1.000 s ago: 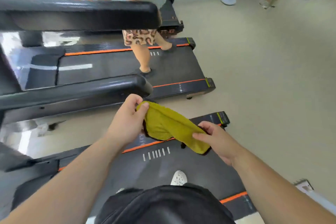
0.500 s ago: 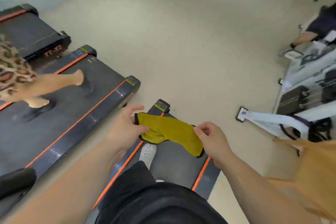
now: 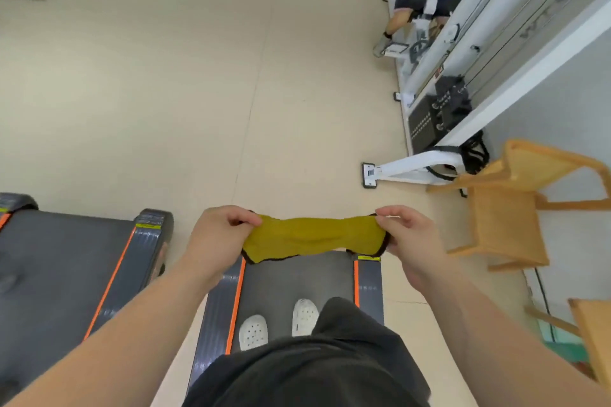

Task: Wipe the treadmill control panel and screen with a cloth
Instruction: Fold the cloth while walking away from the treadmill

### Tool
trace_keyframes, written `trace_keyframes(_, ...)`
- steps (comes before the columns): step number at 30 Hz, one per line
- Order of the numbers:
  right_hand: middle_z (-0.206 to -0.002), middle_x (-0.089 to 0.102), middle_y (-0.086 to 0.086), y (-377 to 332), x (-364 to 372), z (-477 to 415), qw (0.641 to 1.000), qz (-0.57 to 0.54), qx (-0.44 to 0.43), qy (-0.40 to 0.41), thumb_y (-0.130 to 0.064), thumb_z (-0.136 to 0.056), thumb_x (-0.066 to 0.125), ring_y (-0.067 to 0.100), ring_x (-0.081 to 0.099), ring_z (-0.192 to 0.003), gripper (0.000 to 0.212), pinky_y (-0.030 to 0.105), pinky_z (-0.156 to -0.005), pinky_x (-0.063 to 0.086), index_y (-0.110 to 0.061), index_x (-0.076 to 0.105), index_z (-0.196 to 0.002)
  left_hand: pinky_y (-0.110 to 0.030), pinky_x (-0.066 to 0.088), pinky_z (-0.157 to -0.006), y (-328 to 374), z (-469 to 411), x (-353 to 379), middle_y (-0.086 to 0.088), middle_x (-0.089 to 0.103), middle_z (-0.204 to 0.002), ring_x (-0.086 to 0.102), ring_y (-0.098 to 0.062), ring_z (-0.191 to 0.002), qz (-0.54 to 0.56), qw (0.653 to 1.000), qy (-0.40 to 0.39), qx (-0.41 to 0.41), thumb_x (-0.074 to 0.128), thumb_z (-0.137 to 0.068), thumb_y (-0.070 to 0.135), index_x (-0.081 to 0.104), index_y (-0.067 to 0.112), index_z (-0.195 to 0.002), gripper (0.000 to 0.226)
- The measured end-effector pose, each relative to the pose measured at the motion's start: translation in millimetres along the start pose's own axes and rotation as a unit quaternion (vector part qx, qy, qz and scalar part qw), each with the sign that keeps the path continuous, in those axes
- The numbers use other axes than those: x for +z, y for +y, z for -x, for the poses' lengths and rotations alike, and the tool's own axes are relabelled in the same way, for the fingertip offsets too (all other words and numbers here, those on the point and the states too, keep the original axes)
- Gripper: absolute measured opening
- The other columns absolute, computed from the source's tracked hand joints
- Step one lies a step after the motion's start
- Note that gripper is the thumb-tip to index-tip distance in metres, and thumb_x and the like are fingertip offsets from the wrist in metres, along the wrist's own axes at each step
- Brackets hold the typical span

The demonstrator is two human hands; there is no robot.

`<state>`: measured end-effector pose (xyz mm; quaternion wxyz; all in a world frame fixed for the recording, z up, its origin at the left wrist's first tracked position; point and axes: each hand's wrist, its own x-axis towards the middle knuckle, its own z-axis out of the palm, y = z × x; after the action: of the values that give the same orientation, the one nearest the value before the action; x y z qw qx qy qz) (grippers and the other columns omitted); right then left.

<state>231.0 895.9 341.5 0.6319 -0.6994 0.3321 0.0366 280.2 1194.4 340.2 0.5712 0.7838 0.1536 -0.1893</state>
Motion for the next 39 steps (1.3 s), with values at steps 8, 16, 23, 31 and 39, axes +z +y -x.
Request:
trace_keyframes(8,-0.102,0.078,0.003,-32,-58,-95,0.998,-0.015,-0.026,0.064,0.000,-0.098,0.062,0.016,0.073,-0.094,0.024,0.025,-0.076,0.059,-0.018,0.077,-0.101,-0.007,0.037,-0.075,70,-96,78,0.006,0.059,-0.111,0.055,-0.013,-0.100,-0.250,0.955,-0.108,0.122,0.076,-0.079,0.003,0.068,0.028,-0.100,0.034)
trace_keyframes(16,-0.071,0.062,-0.012,-68,-131,-208,0.996,0.050,-0.054,0.059,-0.001,-0.089,0.076,-0.006,0.058,-0.060,0.024,0.007,-0.060,0.045,-0.016,0.077,-0.107,-0.024,0.037,-0.078,151,-192,172,0.001,0.060,-0.106,0.055,-0.020,-0.096,-0.339,0.923,-0.076,0.167,0.065,-0.087,-0.001,0.074,0.020,-0.101,0.027)
trace_keyframes(23,-0.099,0.073,-0.009,-72,-176,-289,0.980,0.193,-0.047,0.015,-0.009,-0.079,0.085,0.015,0.070,-0.094,0.041,0.028,-0.087,0.055,-0.030,0.069,-0.110,-0.010,0.037,-0.071,208,-272,242,0.003,0.056,-0.100,0.054,-0.005,-0.087,-0.346,0.908,-0.110,0.208,0.069,-0.091,0.007,0.076,0.023,-0.094,0.018)
trace_keyframes(31,-0.095,0.063,-0.004,-33,-219,-395,0.957,0.272,-0.020,0.095,-0.019,-0.090,0.075,0.017,0.061,-0.091,0.011,0.023,-0.068,0.041,-0.029,0.074,-0.087,-0.032,0.045,-0.088,229,-394,339,0.009,0.074,-0.102,0.065,-0.015,-0.098,-0.226,0.927,-0.267,0.135,0.063,-0.095,0.007,0.074,0.024,-0.090,0.021)
trace_keyframes(39,-0.081,0.066,0.004,26,-236,-510,0.988,0.064,0.046,0.131,-0.025,-0.098,0.069,0.008,0.055,-0.065,0.012,0.025,-0.066,0.039,-0.014,0.072,-0.094,-0.041,0.059,-0.092,172,-562,458,-0.005,0.078,-0.092,0.073,-0.029,-0.096,-0.191,0.915,-0.331,0.126,0.063,-0.096,0.004,0.074,0.014,-0.095,0.015)
